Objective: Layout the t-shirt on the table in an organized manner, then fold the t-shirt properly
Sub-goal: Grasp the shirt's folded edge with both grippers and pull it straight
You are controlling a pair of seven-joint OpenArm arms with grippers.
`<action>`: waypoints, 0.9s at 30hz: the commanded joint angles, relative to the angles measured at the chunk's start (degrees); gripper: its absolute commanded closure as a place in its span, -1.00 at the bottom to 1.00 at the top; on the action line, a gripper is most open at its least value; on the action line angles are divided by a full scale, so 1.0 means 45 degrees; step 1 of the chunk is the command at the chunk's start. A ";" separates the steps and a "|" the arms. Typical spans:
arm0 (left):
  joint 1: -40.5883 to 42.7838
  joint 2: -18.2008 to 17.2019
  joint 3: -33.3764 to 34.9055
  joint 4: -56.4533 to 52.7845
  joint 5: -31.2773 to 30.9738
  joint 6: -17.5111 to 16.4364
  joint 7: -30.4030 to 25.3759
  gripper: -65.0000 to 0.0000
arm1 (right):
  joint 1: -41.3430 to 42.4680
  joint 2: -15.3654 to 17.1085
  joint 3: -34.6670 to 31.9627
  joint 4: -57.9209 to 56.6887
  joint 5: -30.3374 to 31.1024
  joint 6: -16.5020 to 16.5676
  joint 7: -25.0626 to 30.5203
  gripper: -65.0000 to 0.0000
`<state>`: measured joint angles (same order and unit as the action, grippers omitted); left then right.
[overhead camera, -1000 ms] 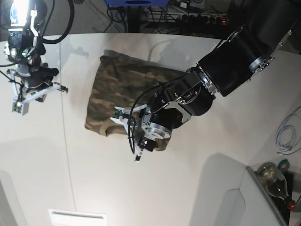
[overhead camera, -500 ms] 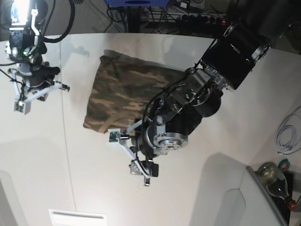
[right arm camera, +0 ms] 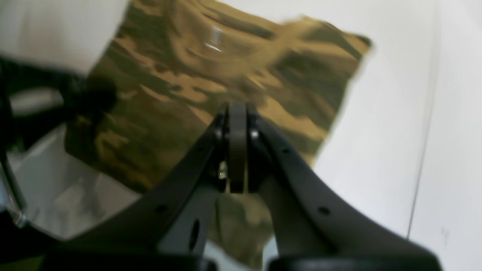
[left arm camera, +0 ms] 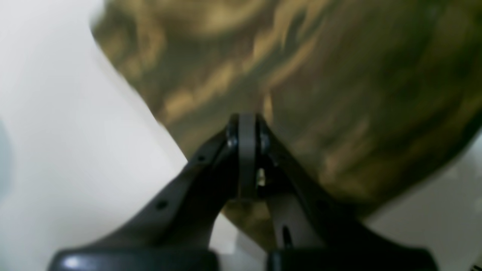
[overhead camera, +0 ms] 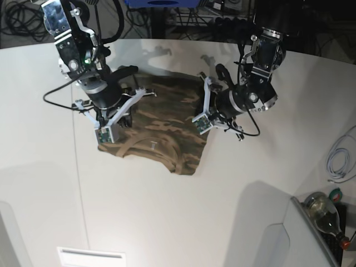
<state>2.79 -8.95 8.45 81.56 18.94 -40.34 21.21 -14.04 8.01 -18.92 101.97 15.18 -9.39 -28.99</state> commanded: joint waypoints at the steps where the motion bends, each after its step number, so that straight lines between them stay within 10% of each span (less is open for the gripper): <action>1: -0.0082 -0.0013 0.0027 0.0054 -0.0214 0.0075 -0.0328 1.00 | 0.0200 0.0046 -0.0084 -0.0282 -0.0023 -0.0034 0.0143 1.00; 15: 0.1539 -0.0209 0.0223 -0.0044 0.0412 0.0300 -0.0328 1.00 | 0.0728 0.0046 -0.0651 -0.3838 -0.0003 -0.0034 0.0240 1.00; 27: 0.2731 0.0534 -0.1887 0.4313 0.0255 0.0319 0.0649 1.00 | -0.0874 0.1023 -0.0495 0.1144 -0.0062 -0.0034 0.0162 1.00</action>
<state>14.85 -6.33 -0.03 100.16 20.51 -38.94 24.75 -17.91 12.38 -21.17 106.21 14.74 -10.00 -28.95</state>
